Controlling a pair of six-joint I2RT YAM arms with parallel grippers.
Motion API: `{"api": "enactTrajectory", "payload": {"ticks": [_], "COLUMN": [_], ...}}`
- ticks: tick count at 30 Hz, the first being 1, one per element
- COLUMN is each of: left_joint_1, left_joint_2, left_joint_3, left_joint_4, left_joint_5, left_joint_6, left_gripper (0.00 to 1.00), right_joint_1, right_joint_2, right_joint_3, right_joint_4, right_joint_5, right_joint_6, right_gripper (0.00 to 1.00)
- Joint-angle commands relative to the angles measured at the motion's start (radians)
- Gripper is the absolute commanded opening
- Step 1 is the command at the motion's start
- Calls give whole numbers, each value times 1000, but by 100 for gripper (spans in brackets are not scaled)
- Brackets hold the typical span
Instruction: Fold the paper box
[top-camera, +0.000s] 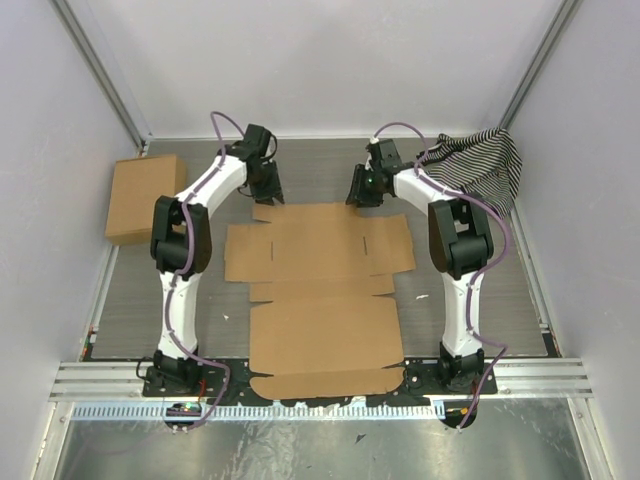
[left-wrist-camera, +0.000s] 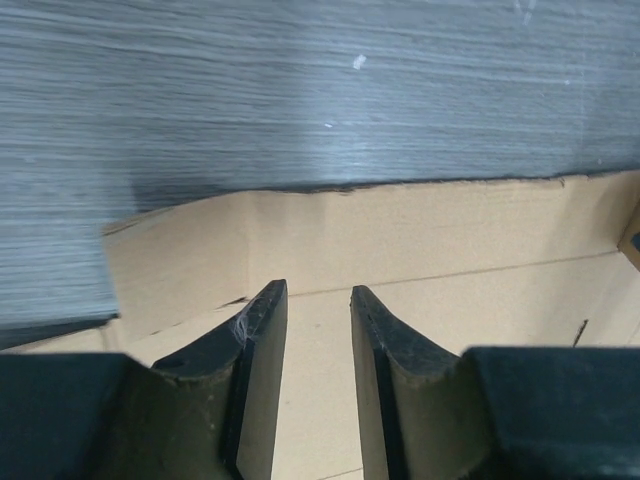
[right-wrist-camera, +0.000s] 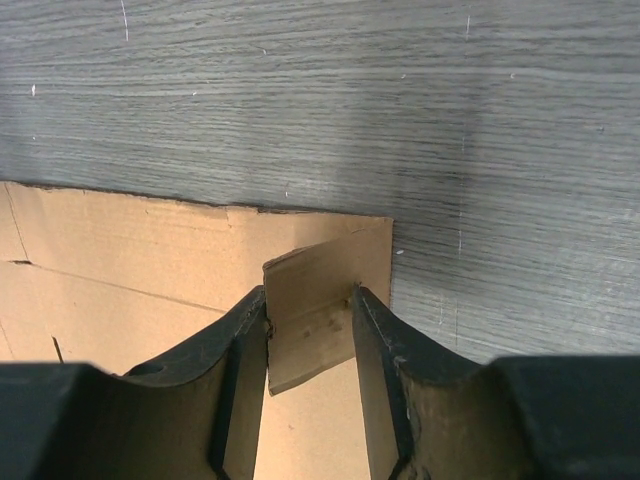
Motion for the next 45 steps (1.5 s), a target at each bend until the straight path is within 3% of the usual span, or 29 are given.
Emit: {"api": "enactTrajectory", "payload": {"ticks": [1, 8, 17, 26, 45], "left_joint_1": [44, 117, 119, 94, -18], "left_joint_2": [-35, -28, -35, -46, 23], "left_joint_3": [-17, -72, -106, -144, 40], "left_joint_4": [-51, -75, -60, 74, 13], "left_joint_5": [-66, -76, -59, 68, 50], "left_joint_6": [6, -4, -10, -35, -47], "left_gripper": [40, 42, 42, 39, 39], "right_joint_1": [12, 12, 12, 13, 15], "right_joint_2": [-8, -14, -15, -13, -2], "right_joint_3": [23, 29, 31, 28, 37], "right_joint_4": [-9, -18, -18, -18, -28], "right_joint_5": [28, 44, 43, 35, 34], "right_joint_6": [-18, -25, -21, -20, -28], "right_gripper": [43, 43, 43, 43, 43]}}
